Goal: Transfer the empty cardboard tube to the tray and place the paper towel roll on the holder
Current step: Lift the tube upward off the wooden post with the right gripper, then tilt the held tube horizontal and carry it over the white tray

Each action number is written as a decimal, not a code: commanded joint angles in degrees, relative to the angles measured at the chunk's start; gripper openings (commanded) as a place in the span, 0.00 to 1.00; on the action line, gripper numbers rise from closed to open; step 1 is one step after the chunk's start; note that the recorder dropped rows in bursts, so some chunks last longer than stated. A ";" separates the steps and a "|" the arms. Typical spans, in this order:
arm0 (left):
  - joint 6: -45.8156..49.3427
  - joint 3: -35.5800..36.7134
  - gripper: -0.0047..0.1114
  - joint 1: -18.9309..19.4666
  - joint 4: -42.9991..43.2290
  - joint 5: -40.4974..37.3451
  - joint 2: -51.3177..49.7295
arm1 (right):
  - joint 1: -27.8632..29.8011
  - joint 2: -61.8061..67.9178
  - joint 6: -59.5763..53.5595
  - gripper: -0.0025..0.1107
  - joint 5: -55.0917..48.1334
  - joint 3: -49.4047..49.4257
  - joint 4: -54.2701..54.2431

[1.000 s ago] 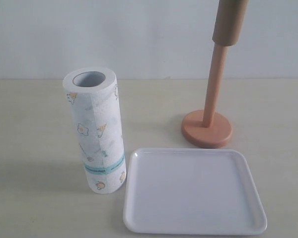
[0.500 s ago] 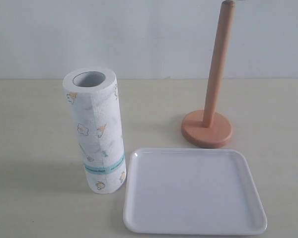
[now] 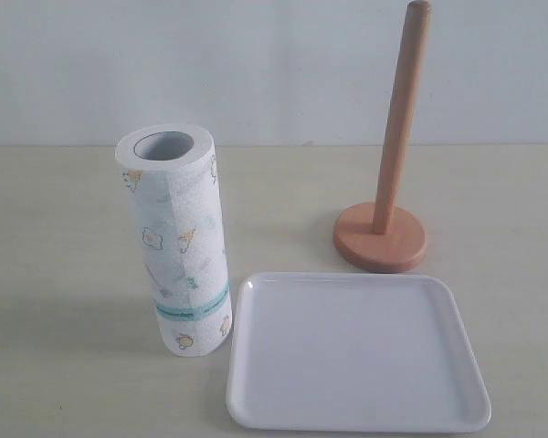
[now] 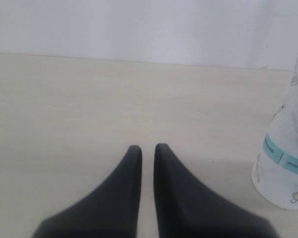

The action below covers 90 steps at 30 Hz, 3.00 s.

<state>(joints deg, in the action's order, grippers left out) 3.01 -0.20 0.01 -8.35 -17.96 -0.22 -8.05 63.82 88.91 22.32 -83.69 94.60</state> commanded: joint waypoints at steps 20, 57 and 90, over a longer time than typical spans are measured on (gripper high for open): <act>-0.40 0.20 0.12 0.26 -0.02 -0.04 0.22 | 0.13 -27.33 12.10 0.02 2.51 42.22 5.35; -0.40 0.20 0.12 0.26 -0.02 -0.04 0.22 | -21.83 1.39 -14.92 0.02 5.33 40.85 5.35; -0.40 0.20 0.12 0.26 -0.02 -0.04 0.22 | -42.66 26.13 -118.44 0.02 -69.59 19.71 -71.77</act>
<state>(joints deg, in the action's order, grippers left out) 3.01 -0.20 0.01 -8.35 -17.96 -0.22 -53.24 88.36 -25.76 -49.32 -63.38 27.42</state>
